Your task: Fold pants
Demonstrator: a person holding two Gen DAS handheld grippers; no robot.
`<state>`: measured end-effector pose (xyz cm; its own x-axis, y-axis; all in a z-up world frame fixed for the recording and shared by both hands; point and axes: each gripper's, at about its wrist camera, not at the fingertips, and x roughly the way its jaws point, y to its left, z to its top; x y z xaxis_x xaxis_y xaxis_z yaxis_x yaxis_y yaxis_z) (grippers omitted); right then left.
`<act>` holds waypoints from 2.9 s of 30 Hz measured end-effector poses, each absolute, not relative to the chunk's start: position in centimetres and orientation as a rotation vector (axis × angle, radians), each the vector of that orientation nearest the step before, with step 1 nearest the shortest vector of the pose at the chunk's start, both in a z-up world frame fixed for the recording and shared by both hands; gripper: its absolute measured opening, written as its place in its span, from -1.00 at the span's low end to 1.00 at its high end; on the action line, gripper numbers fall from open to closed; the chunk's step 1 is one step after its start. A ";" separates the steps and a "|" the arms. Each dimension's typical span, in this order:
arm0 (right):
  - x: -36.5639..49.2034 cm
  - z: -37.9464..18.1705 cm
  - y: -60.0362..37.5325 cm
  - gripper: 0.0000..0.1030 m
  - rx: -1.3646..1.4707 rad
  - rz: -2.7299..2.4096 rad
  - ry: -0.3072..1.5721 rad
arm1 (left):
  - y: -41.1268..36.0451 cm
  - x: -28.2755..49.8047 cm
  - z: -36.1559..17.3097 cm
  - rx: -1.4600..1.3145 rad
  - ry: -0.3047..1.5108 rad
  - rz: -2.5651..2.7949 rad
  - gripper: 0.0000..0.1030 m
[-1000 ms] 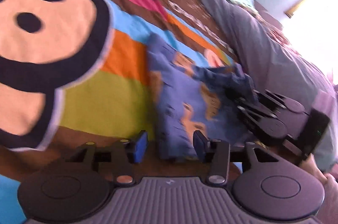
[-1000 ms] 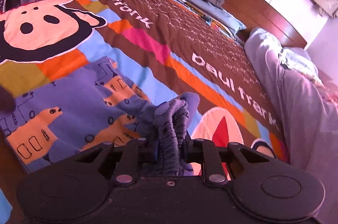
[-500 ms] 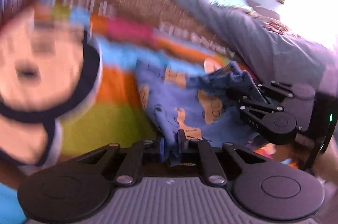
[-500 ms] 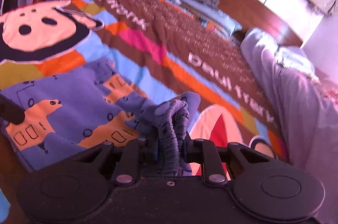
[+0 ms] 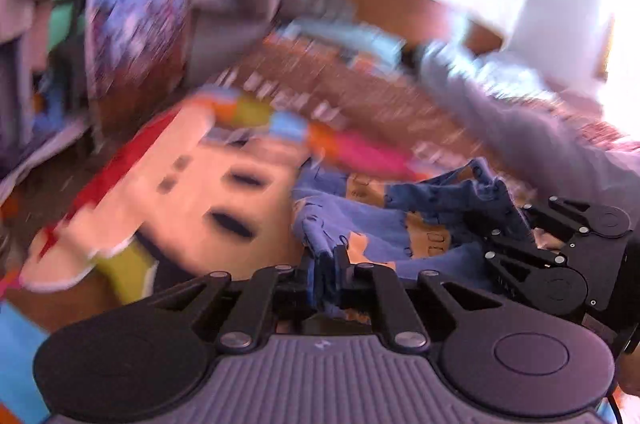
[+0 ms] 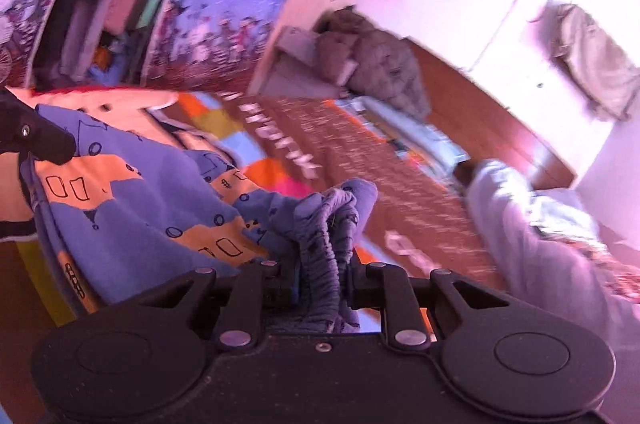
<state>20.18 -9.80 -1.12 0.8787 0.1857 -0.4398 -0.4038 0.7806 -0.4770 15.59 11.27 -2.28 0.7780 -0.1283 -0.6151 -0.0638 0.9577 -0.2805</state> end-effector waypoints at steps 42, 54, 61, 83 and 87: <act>7.4 2.0 -16.9 0.99 0.068 0.198 0.460 | 8.7 4.8 -1.0 -0.257 0.673 0.036 0.99; 1.1 1.4 -17.8 0.99 0.065 0.214 0.398 | 8.8 0.3 -0.1 -0.234 0.603 0.143 0.99; 0.4 1.5 -18.4 0.99 0.111 0.200 0.390 | 8.0 -0.3 -0.6 -0.208 0.638 0.135 0.99; 0.3 0.1 -18.7 0.99 0.118 0.193 0.431 | 6.8 0.3 -1.0 -0.146 0.655 0.134 0.99; 0.4 0.0 -18.8 0.99 0.124 0.188 0.433 | 6.7 0.3 -1.1 -0.130 0.657 0.135 0.99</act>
<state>0.39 -18.81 -0.01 0.8909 0.2072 -0.4042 -0.1548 0.9751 0.1587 0.31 6.74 -1.12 0.7836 0.0837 -0.6156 -0.1661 0.9830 -0.0778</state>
